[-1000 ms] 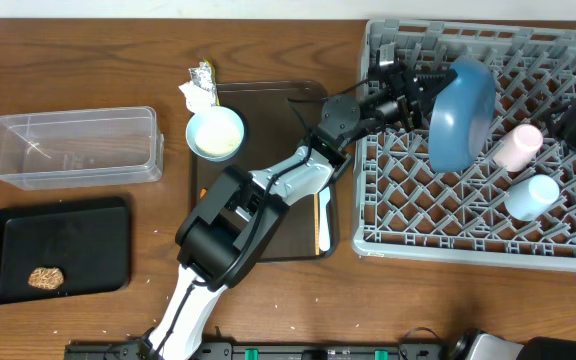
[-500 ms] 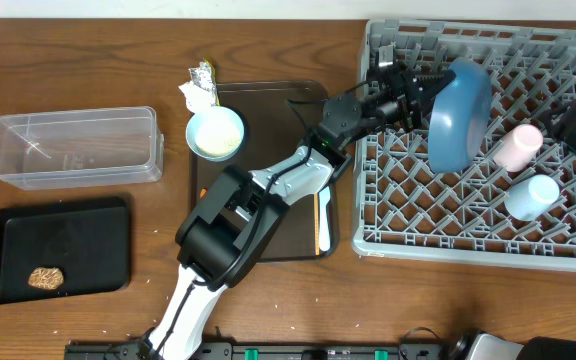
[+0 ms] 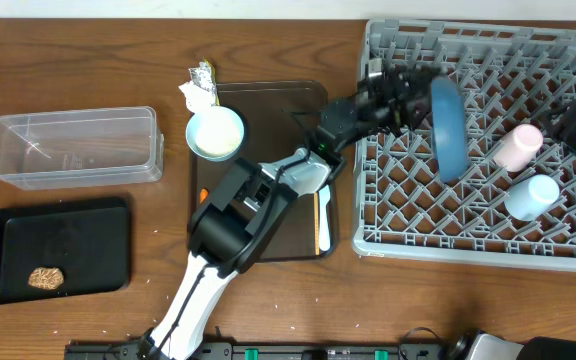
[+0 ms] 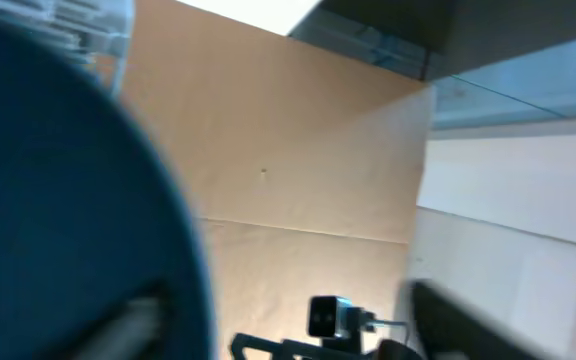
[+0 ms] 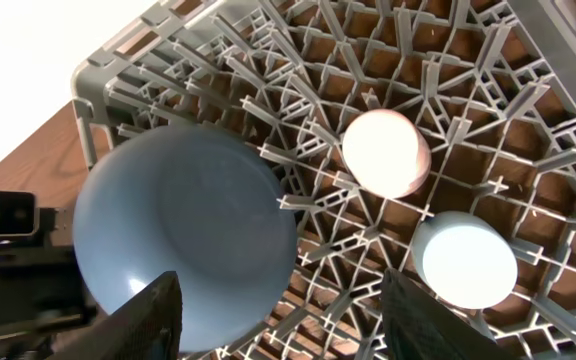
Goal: Sort waste into correct bins and load items into the dishwasher rack
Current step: 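Stand the blue plate upright in the rack with the left gripper, then release the plate and move the left gripper back over the rice bowl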
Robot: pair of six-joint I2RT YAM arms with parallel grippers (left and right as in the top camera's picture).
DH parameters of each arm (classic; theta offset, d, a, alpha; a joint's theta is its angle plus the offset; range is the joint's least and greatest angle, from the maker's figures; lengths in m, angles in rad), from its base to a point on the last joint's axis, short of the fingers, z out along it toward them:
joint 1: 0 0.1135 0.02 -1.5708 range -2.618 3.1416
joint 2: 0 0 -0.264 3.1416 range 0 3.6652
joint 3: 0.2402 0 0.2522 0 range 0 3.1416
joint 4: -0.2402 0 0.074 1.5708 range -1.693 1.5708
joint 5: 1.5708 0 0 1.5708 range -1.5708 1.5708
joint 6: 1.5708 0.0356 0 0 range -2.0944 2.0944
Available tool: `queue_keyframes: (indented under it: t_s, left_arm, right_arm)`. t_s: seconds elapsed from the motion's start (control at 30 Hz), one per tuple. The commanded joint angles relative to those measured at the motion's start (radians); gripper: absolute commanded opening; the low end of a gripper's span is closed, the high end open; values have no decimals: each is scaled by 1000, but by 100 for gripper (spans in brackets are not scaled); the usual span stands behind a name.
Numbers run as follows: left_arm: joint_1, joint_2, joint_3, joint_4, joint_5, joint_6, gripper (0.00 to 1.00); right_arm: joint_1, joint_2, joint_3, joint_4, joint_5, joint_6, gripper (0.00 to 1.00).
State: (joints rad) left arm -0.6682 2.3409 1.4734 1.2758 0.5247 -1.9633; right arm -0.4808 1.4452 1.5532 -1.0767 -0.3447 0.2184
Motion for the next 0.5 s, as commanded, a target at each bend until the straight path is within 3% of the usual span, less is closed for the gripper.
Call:
queue_keyframes:
  t_s: [0.0, 0.3, 0.47]
  left_arm:
    - [26, -13, 10, 44, 32, 5, 98]
    - [84, -91, 10, 2, 107, 60, 98]
    - [152, -184, 10, -103, 175, 166, 98]
  right_arm:
    - [-2, -14, 14, 10, -11, -18, 56]
    - [-2, -14, 14, 10, -11, -18, 57]
    - [-2, -14, 14, 10, -11, -18, 56]
